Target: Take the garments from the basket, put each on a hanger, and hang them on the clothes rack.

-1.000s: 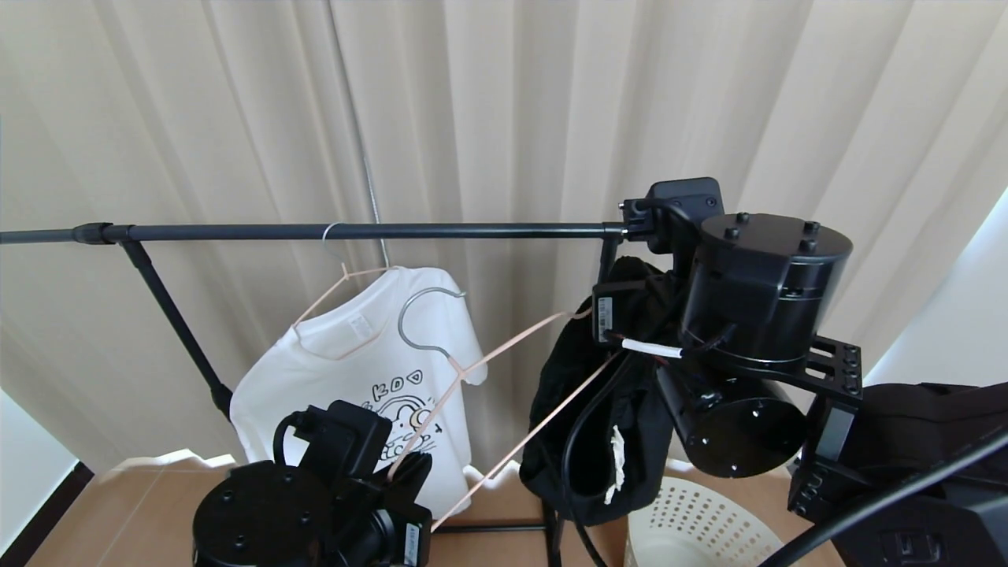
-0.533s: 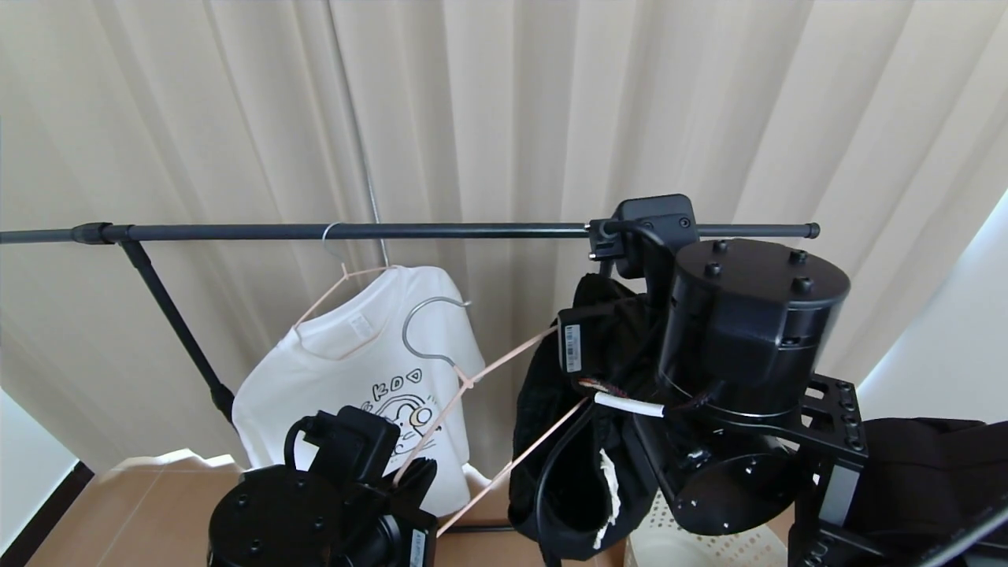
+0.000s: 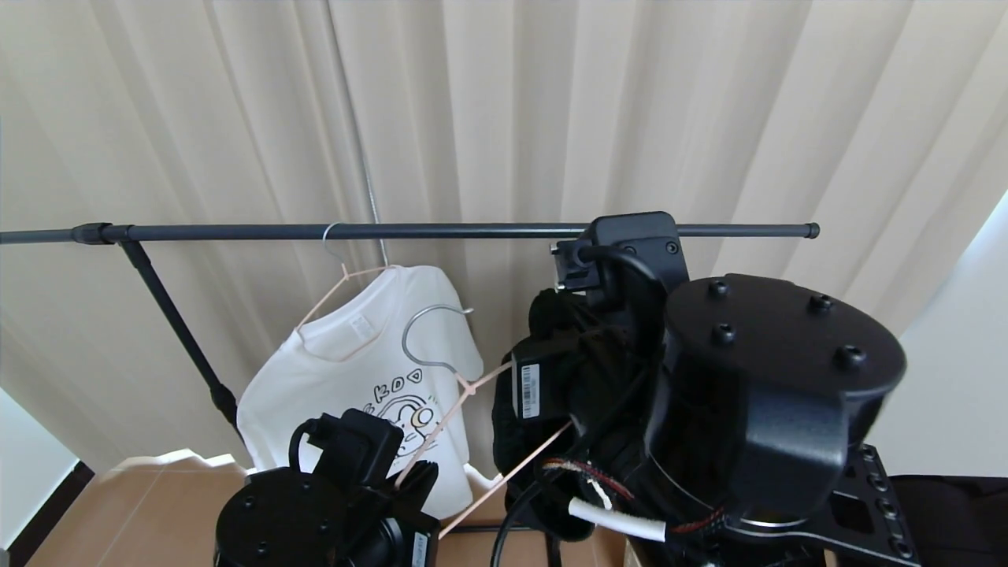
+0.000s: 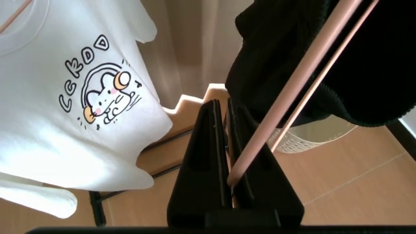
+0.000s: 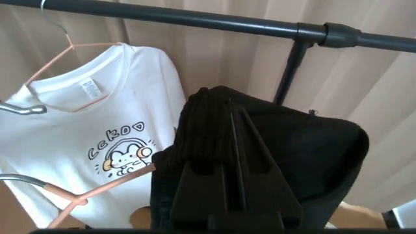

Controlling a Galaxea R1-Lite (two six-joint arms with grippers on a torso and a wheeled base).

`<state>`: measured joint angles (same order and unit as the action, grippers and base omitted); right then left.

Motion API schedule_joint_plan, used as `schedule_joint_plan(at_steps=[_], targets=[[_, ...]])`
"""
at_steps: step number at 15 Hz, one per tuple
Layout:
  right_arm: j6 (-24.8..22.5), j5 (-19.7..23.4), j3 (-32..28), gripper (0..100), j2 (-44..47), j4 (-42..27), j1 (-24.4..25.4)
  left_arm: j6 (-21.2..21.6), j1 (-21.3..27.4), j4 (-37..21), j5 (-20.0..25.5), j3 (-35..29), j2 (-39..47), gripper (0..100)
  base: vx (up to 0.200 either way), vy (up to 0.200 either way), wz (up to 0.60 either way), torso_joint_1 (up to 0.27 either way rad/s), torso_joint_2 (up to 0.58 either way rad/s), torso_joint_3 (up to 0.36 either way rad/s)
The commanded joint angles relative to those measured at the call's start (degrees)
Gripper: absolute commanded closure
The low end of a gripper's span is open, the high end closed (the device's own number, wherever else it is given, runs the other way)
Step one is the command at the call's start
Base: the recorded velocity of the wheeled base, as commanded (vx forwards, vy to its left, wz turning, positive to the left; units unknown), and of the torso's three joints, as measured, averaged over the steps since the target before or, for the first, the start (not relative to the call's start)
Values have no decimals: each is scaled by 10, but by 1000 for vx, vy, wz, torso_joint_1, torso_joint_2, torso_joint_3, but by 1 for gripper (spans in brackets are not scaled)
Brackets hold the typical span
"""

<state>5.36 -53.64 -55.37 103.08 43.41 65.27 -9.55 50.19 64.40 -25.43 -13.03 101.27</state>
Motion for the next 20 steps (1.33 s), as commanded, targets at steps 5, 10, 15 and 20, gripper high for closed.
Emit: schedule_joint_plan(at_steps=[5, 10, 15, 20], targets=[[43, 1, -28, 100, 22, -1, 35, 0, 2, 5, -1, -1, 10, 100, 0, 0, 0, 0, 0, 0], [57, 0, -44, 100, 26, 0, 36, 2, 3, 58, -16, 4, 34, 100, 0, 0, 0, 0, 0, 0], [58, -3, -41, 0, 13, 0, 23, 2, 3, 100, -16, 7, 30, 100, 0, 0, 0, 0, 0, 0], [55, -5, -46, 0, 15, -1, -16, 4, 4, 128, -15, 17, 30, 100, 0, 0, 0, 0, 0, 0]])
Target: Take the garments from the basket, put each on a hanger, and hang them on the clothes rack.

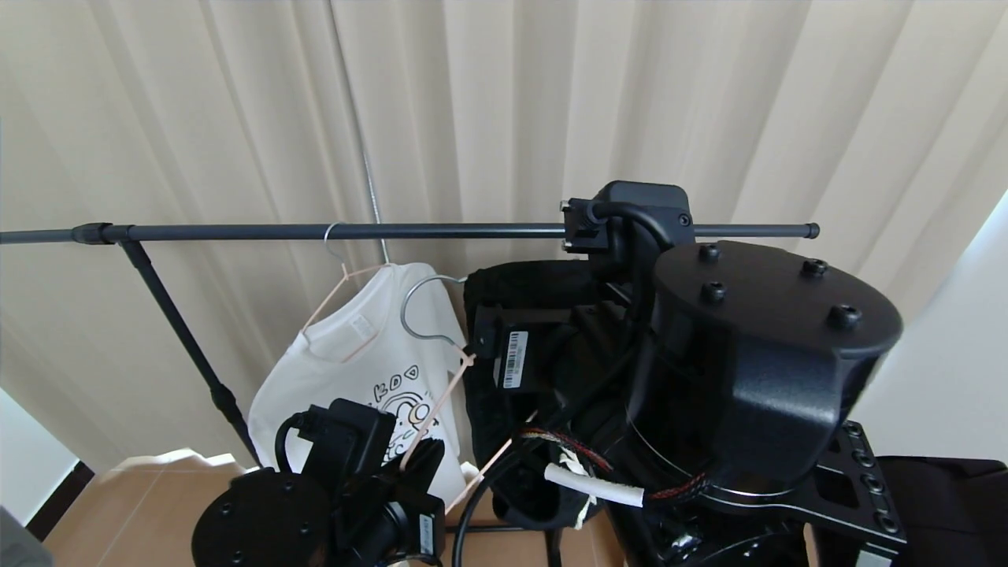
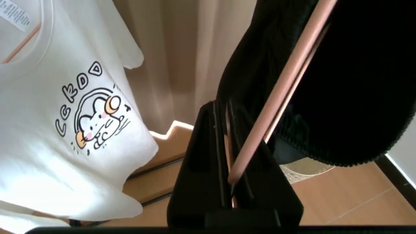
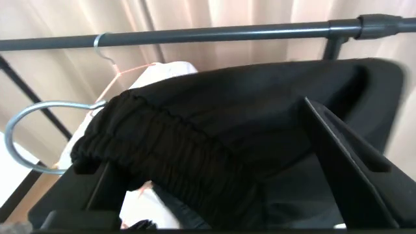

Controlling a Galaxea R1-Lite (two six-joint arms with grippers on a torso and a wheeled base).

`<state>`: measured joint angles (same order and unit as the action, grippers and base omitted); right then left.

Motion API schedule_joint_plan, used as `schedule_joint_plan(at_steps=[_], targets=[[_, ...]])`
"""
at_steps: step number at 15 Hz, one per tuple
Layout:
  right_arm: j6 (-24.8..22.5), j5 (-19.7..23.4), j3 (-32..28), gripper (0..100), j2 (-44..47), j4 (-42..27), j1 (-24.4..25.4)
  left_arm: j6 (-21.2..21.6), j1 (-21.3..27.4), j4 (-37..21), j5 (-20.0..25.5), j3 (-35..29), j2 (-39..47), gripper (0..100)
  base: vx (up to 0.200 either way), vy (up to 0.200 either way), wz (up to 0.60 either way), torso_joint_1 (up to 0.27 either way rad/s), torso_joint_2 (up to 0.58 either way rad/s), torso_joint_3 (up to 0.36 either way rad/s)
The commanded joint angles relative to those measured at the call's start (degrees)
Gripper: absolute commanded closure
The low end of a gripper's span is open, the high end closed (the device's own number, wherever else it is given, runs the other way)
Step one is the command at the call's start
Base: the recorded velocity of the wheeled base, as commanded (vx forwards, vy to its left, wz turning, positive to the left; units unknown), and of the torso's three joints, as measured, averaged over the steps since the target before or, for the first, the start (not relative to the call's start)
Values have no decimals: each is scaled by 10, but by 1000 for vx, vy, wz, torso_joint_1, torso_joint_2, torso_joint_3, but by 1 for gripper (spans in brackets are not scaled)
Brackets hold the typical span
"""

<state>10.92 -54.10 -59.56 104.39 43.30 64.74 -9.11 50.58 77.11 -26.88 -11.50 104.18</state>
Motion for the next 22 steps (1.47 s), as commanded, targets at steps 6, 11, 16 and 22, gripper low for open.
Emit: schedule_joint_plan(at_steps=[6, 11, 16, 22], targets=[[0, 0, -8, 0, 31, 1, -18, 1, 23, 23, 0, 10, 0, 100, 0, 0, 0, 0, 0, 0], [-2, 0, -2, 0, 35, -1, -17, 0, 16, 27, 0, 4, -1, 100, 0, 0, 0, 0, 0, 0], [-9, -4, 5, 0, 32, -1, -17, 1, -5, 41, 0, 0, 0, 100, 0, 0, 0, 0, 0, 0], [-11, -7, 9, 0, 29, -1, -14, 1, -32, 41, 0, -13, 1, 100, 0, 0, 0, 0, 0, 0]])
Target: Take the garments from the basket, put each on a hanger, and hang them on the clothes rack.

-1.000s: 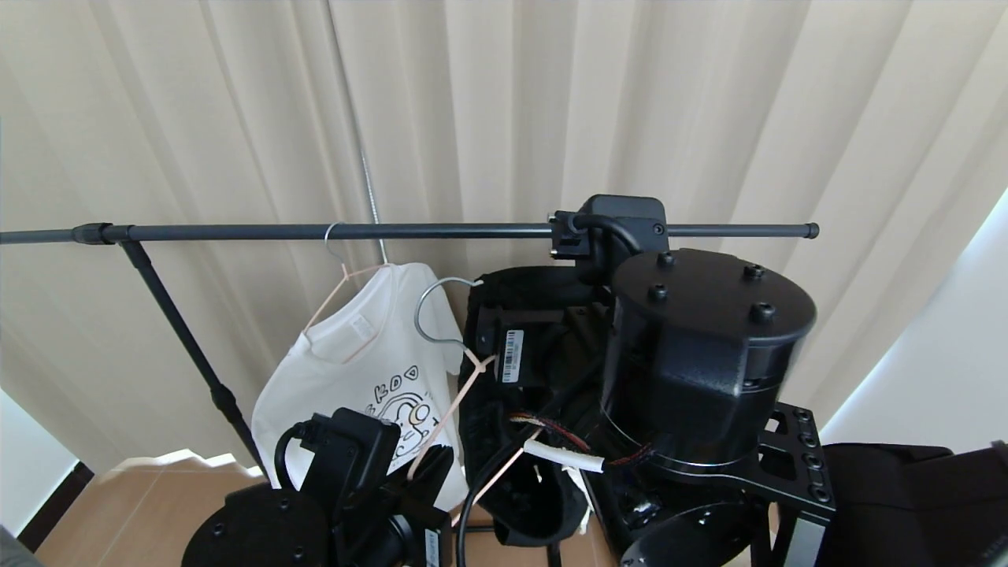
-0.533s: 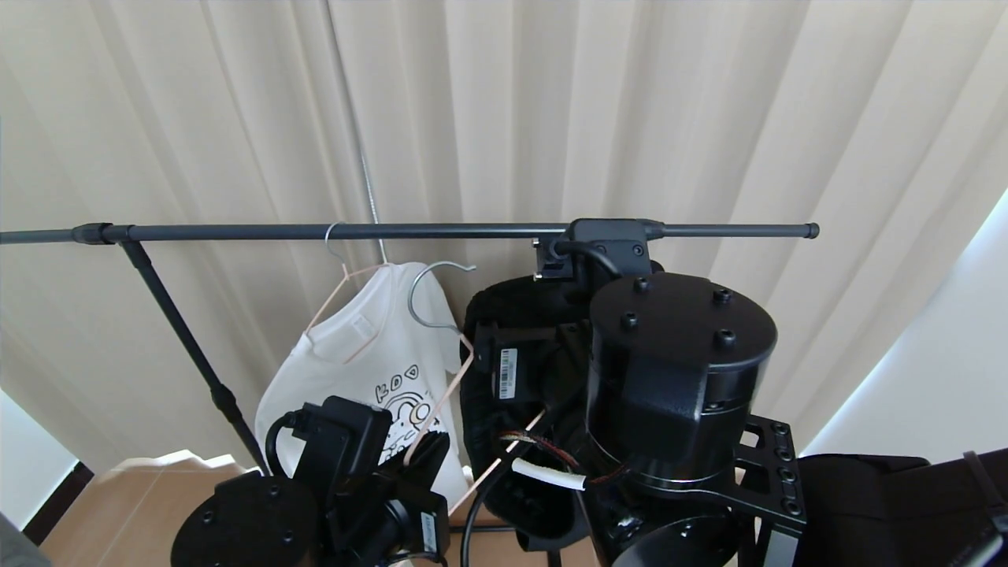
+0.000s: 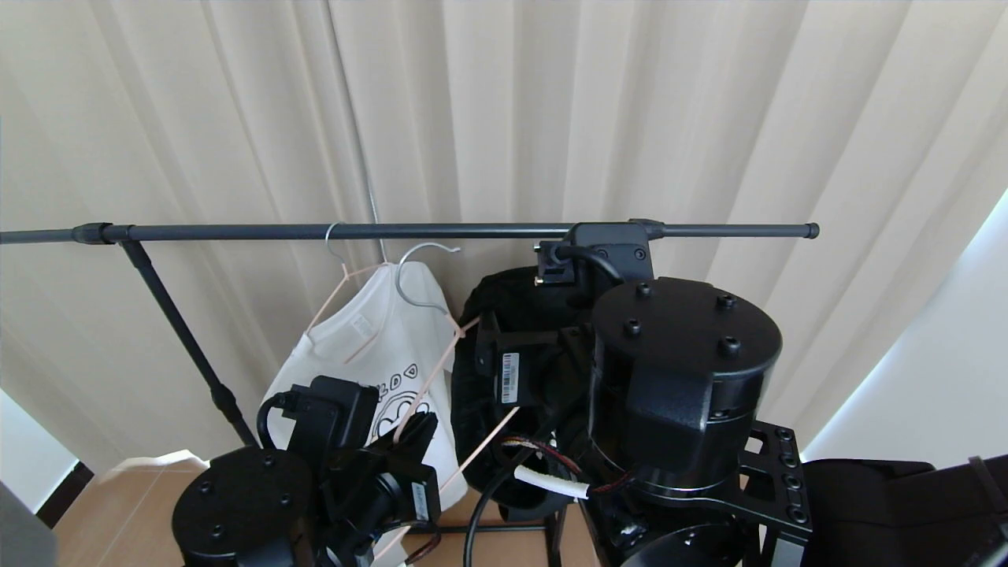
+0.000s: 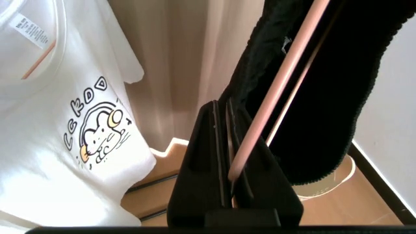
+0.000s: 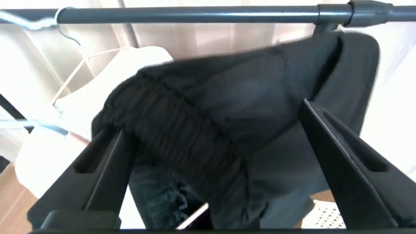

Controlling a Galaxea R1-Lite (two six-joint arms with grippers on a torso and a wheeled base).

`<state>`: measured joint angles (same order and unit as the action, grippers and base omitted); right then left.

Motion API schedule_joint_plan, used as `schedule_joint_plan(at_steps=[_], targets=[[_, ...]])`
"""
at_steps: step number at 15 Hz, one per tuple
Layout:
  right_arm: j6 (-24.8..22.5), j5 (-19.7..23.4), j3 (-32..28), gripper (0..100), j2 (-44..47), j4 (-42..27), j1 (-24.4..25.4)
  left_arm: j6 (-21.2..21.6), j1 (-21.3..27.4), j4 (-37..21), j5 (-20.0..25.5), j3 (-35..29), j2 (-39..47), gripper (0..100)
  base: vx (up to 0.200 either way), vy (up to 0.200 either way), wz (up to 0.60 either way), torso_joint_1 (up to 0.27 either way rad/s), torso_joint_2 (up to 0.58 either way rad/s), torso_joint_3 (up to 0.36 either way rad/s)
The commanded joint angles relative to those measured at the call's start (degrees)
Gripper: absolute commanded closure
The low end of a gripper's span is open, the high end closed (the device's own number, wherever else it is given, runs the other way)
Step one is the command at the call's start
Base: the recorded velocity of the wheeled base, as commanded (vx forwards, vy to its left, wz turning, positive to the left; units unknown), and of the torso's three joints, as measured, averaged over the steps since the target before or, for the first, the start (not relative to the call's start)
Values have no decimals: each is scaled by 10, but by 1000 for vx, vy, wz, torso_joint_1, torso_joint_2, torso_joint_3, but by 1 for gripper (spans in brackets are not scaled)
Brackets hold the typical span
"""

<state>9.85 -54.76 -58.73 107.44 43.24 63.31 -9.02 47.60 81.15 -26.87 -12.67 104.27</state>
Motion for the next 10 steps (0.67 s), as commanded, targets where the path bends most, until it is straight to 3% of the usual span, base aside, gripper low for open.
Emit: schedule_joint_plan(at_steps=[1, 8, 10], targets=[[0, 0, 0, 0, -2, 0, 1, 0, -7, 1, 0, -4, 0, 100, 0, 0, 0, 0, 0, 0], [-15, 3, 22, 0, -38, 0, 8, 0, -27, 1, 1, -7, -6, 100, 0, 0, 0, 0, 0, 0], [-51, 46, 75, 0, -100, 1, 18, 0, -27, 1, 3, 0, -13, 100, 0, 0, 0, 0, 0, 0]])
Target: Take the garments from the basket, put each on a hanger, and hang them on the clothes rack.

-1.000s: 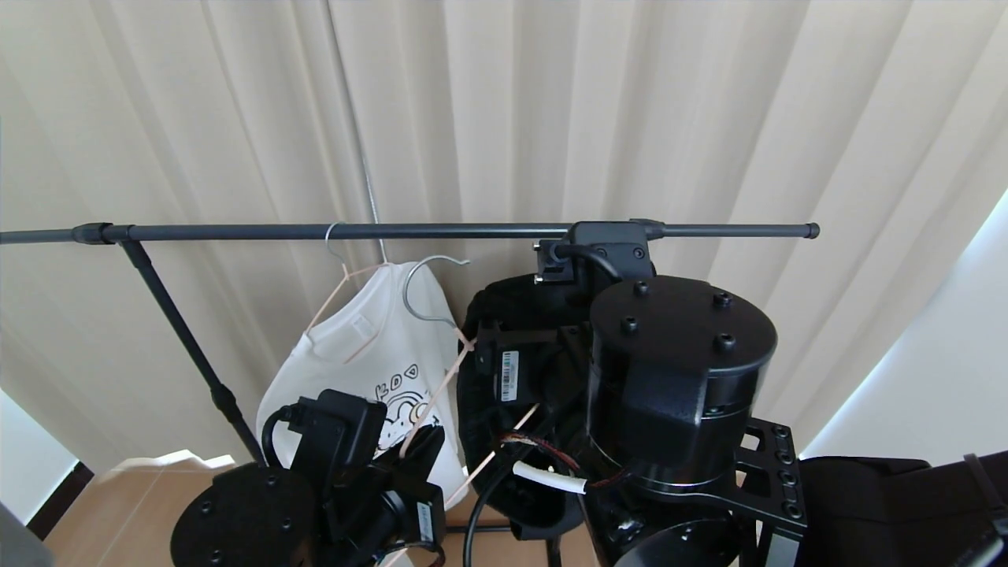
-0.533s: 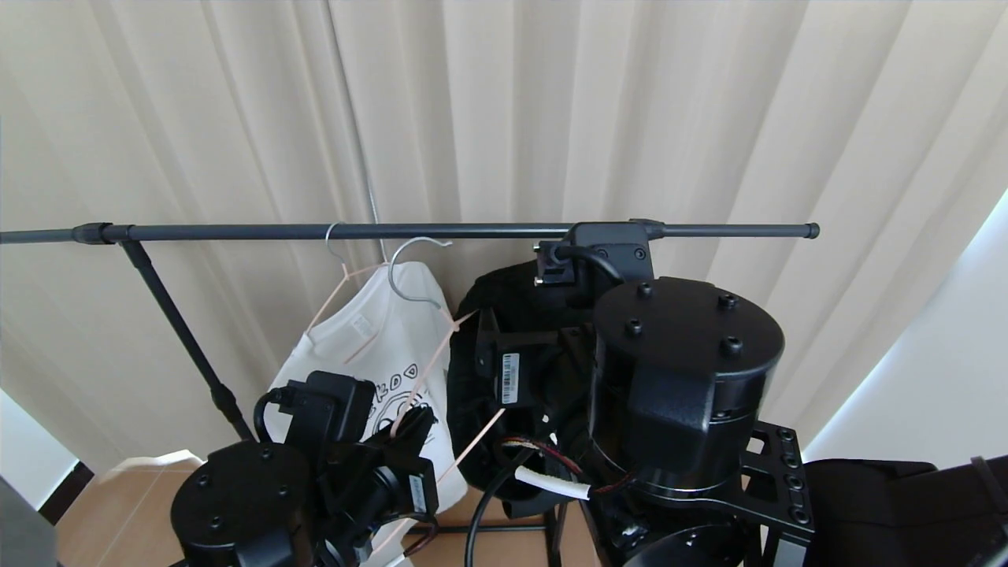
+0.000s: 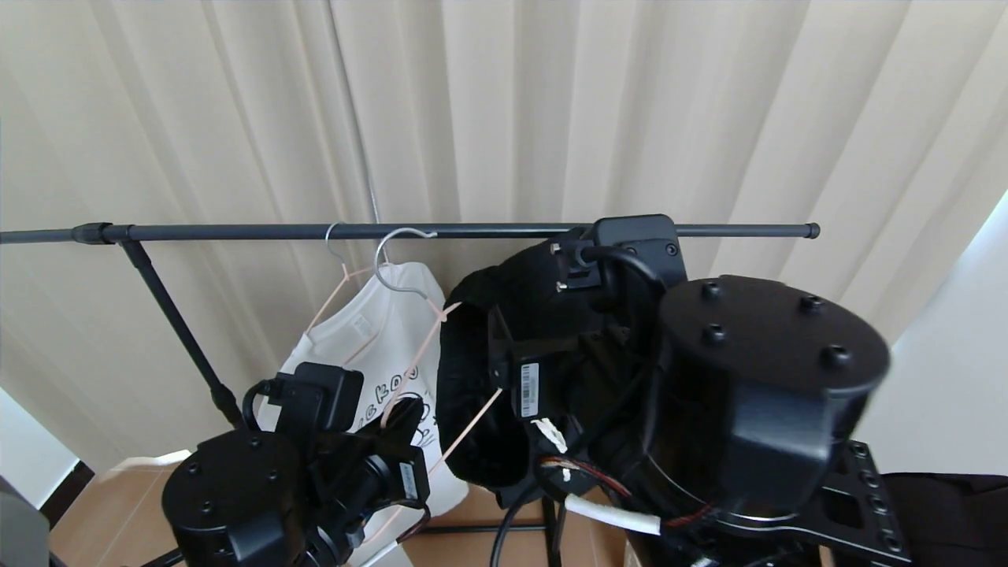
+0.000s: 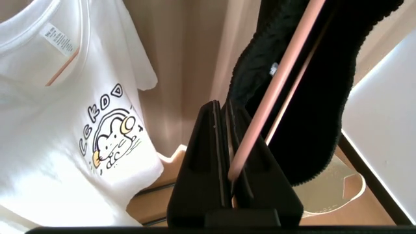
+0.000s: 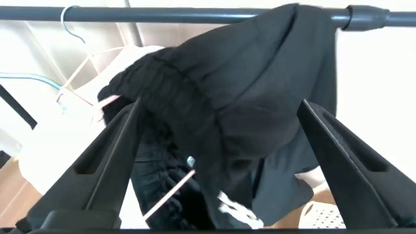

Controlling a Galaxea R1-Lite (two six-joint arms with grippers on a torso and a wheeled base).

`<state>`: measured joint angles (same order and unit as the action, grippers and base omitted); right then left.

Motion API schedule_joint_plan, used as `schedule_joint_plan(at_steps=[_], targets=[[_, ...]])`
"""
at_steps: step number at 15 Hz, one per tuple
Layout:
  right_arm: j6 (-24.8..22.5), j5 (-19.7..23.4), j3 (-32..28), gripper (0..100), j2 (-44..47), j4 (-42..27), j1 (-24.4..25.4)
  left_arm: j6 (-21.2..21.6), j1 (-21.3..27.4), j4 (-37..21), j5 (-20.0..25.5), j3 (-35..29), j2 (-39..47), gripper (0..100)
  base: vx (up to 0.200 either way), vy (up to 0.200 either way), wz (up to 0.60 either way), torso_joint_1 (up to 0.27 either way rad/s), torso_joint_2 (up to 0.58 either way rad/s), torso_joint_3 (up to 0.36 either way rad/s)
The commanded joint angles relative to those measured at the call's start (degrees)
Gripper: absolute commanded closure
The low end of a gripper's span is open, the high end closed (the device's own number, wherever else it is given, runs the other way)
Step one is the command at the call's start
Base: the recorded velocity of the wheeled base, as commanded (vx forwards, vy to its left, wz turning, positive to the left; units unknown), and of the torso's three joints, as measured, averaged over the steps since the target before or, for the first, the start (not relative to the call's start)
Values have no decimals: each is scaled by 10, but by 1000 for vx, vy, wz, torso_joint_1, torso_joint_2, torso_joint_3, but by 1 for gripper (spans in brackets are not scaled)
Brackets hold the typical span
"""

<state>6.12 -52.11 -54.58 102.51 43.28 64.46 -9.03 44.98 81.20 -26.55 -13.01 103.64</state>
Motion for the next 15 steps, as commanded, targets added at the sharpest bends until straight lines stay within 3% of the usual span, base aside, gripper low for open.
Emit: schedule_joint_plan(at_steps=[1, 3, 4, 5, 6, 7, 8, 9, 10, 12, 13, 14, 15], targets=[[-28, 54, 54, 0, -80, 0, 7, 0, -2, 0, 4, 9, -13, 100, 0, 0, 0, 0, 0, 0], [-60, 107, 94, 0, -127, -8, 7, 1, -7, -1, 21, 20, -22, 100, 0, 0, 0, 0, 0, 0], [-92, 161, 134, 0, -159, -9, 1, 5, -15, -1, 40, 30, -27, 100, 0, 0, 0, 0, 0, 0], [-104, 185, 148, 0, -173, -10, -6, 9, -18, -1, 46, 35, -27, 100, 0, 0, 0, 0, 0, 0], [-139, 240, 184, 0, -201, -21, -36, 20, -30, -1, 70, 53, -27, 100, 0, 0, 0, 0, 0, 0], [-149, 260, 194, 0, -213, -33, -49, 24, -34, -1, 80, 62, -27, 100, 0, 0, 0, 0, 0, 0], [-152, 321, 207, 0, -237, -77, -80, 33, -44, -1, 113, 84, -27, 100, 0, 0, 0, 0, 0, 0], [-152, 344, 209, 0, -246, -94, -89, 38, -46, -1, 122, 93, -27, 100, 0, 0, 0, 0, 0, 0], [-164, 436, 203, 0, -285, -173, -130, 63, -53, 1, 151, 123, -29, 100, 0, 0, 0, 0, 0, 0], [-215, 543, 173, 0, -313, -267, -190, 82, -54, 12, 174, 130, -34, 100, 0, 0, 0, 0, 0, 0], [-282, 634, 126, 0, -315, -379, -259, 85, -54, 17, 193, 130, -34, 100, 0, 0, 0, 0, 0, 0], [-330, 669, 91, 0, -307, -440, -289, 85, -54, 17, 195, 130, -34, 100, 0, 0, 0, 0, 0, 0], [-414, 714, 29, 0, -273, -539, -329, 85, -54, 17, 199, 130, -33, 100, 0, 0, 0, 0, 0, 0]])
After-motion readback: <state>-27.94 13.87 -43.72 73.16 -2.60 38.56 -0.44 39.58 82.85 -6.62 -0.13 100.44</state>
